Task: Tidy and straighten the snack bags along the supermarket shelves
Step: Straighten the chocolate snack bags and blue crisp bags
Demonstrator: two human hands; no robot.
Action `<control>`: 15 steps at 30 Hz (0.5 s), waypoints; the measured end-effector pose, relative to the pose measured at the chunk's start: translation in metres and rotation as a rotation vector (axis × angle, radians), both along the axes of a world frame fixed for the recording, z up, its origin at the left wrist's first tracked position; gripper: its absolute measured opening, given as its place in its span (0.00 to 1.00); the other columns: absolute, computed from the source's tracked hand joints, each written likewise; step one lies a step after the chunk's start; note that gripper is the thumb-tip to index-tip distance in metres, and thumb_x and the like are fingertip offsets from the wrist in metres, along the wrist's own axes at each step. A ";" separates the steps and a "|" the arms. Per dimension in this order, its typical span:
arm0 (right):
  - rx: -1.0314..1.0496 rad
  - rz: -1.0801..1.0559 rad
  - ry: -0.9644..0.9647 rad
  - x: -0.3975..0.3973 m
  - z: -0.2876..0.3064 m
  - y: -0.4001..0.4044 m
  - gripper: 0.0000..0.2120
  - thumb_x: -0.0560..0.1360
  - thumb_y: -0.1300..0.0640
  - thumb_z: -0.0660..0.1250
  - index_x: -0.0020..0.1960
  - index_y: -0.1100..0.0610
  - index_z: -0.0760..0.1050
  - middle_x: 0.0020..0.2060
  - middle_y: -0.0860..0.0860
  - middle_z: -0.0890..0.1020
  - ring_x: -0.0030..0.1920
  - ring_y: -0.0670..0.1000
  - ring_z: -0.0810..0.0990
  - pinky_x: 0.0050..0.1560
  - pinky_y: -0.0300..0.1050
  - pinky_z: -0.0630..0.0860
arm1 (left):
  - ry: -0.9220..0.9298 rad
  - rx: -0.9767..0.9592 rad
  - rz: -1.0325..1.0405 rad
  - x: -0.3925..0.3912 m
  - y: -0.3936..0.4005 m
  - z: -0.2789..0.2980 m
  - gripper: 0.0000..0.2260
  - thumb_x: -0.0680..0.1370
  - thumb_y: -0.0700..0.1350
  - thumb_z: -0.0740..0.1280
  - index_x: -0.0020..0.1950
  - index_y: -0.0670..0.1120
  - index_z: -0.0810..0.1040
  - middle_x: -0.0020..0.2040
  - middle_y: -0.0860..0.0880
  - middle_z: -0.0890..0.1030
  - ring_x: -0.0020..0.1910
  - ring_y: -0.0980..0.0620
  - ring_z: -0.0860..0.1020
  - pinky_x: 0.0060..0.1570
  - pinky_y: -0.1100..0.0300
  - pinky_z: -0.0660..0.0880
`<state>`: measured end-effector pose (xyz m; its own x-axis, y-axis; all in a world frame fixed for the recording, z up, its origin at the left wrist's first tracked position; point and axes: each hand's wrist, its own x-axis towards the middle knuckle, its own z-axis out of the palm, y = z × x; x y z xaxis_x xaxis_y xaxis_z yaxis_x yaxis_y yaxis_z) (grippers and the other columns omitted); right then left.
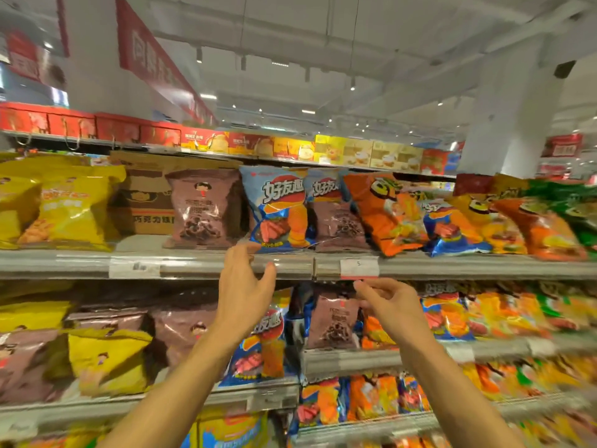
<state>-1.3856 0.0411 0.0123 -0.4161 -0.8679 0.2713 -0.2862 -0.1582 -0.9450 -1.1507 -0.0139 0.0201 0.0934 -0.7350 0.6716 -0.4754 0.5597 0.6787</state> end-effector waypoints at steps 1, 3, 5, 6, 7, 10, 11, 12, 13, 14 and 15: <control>0.003 0.004 0.002 -0.005 0.003 -0.002 0.14 0.76 0.51 0.75 0.56 0.60 0.81 0.46 0.55 0.86 0.42 0.48 0.85 0.40 0.41 0.78 | 0.008 0.015 0.001 -0.005 -0.001 0.002 0.17 0.78 0.43 0.68 0.65 0.42 0.72 0.58 0.48 0.72 0.56 0.51 0.72 0.53 0.60 0.66; -0.007 -0.003 0.023 -0.013 0.007 -0.007 0.16 0.75 0.48 0.75 0.57 0.57 0.80 0.48 0.52 0.85 0.47 0.48 0.83 0.43 0.42 0.76 | 0.031 0.015 0.004 -0.011 -0.005 0.005 0.16 0.78 0.44 0.68 0.66 0.45 0.72 0.60 0.49 0.72 0.58 0.53 0.71 0.56 0.58 0.68; -0.030 -0.029 0.053 -0.018 0.013 -0.015 0.18 0.76 0.46 0.74 0.60 0.55 0.80 0.50 0.49 0.83 0.48 0.43 0.80 0.42 0.41 0.76 | 0.058 -0.018 -0.001 -0.014 -0.012 0.009 0.13 0.78 0.44 0.68 0.61 0.51 0.71 0.58 0.51 0.71 0.57 0.55 0.71 0.54 0.61 0.66; -0.037 -0.041 0.072 -0.019 0.017 -0.020 0.18 0.76 0.46 0.74 0.61 0.55 0.79 0.51 0.49 0.83 0.49 0.43 0.80 0.42 0.40 0.75 | 0.071 -0.026 -0.003 -0.015 -0.017 0.011 0.12 0.78 0.44 0.68 0.59 0.53 0.70 0.58 0.51 0.71 0.56 0.55 0.71 0.53 0.62 0.66; -0.039 -0.047 0.095 -0.021 0.021 -0.025 0.19 0.76 0.46 0.73 0.62 0.54 0.79 0.53 0.49 0.82 0.50 0.44 0.80 0.42 0.39 0.75 | 0.081 -0.028 -0.001 -0.016 -0.022 0.013 0.12 0.78 0.44 0.68 0.58 0.53 0.69 0.57 0.51 0.71 0.56 0.55 0.71 0.52 0.60 0.68; -0.055 -0.067 0.143 -0.022 0.035 -0.044 0.21 0.77 0.46 0.73 0.65 0.56 0.78 0.57 0.50 0.82 0.57 0.50 0.80 0.54 0.47 0.78 | 0.095 -0.033 0.026 -0.015 -0.043 0.020 0.13 0.78 0.48 0.69 0.61 0.51 0.70 0.57 0.52 0.71 0.55 0.56 0.72 0.50 0.63 0.69; -0.074 -0.082 0.174 -0.022 0.039 -0.051 0.22 0.77 0.46 0.73 0.65 0.56 0.78 0.57 0.50 0.82 0.58 0.51 0.80 0.59 0.51 0.78 | 0.105 -0.033 0.035 -0.014 -0.050 0.022 0.15 0.79 0.51 0.69 0.62 0.50 0.71 0.57 0.52 0.71 0.55 0.56 0.72 0.49 0.65 0.67; -0.102 -0.100 0.211 -0.023 0.044 -0.059 0.22 0.77 0.46 0.73 0.65 0.57 0.77 0.55 0.49 0.82 0.58 0.51 0.81 0.62 0.54 0.78 | 0.108 -0.027 0.040 -0.014 -0.055 0.023 0.17 0.78 0.53 0.69 0.63 0.50 0.71 0.57 0.53 0.72 0.55 0.56 0.72 0.49 0.66 0.67; -0.133 -0.117 0.240 -0.023 0.048 -0.066 0.24 0.77 0.46 0.73 0.67 0.57 0.76 0.53 0.46 0.82 0.58 0.50 0.81 0.63 0.54 0.78 | 0.099 -0.017 0.043 -0.014 -0.060 0.024 0.18 0.78 0.54 0.69 0.64 0.50 0.70 0.58 0.53 0.72 0.56 0.55 0.73 0.49 0.65 0.67; -0.161 -0.133 0.267 -0.023 0.052 -0.073 0.26 0.76 0.45 0.73 0.68 0.58 0.75 0.50 0.44 0.80 0.56 0.49 0.80 0.62 0.51 0.77 | 0.083 0.000 0.046 -0.014 -0.064 0.025 0.20 0.78 0.55 0.69 0.66 0.49 0.70 0.59 0.51 0.73 0.56 0.55 0.73 0.50 0.63 0.68; -0.179 -0.154 0.305 -0.023 0.055 -0.080 0.28 0.76 0.45 0.73 0.70 0.58 0.74 0.50 0.44 0.79 0.55 0.49 0.79 0.59 0.48 0.76 | 0.065 0.025 0.052 -0.014 -0.068 0.026 0.23 0.78 0.56 0.69 0.68 0.47 0.69 0.62 0.49 0.73 0.57 0.54 0.73 0.51 0.60 0.69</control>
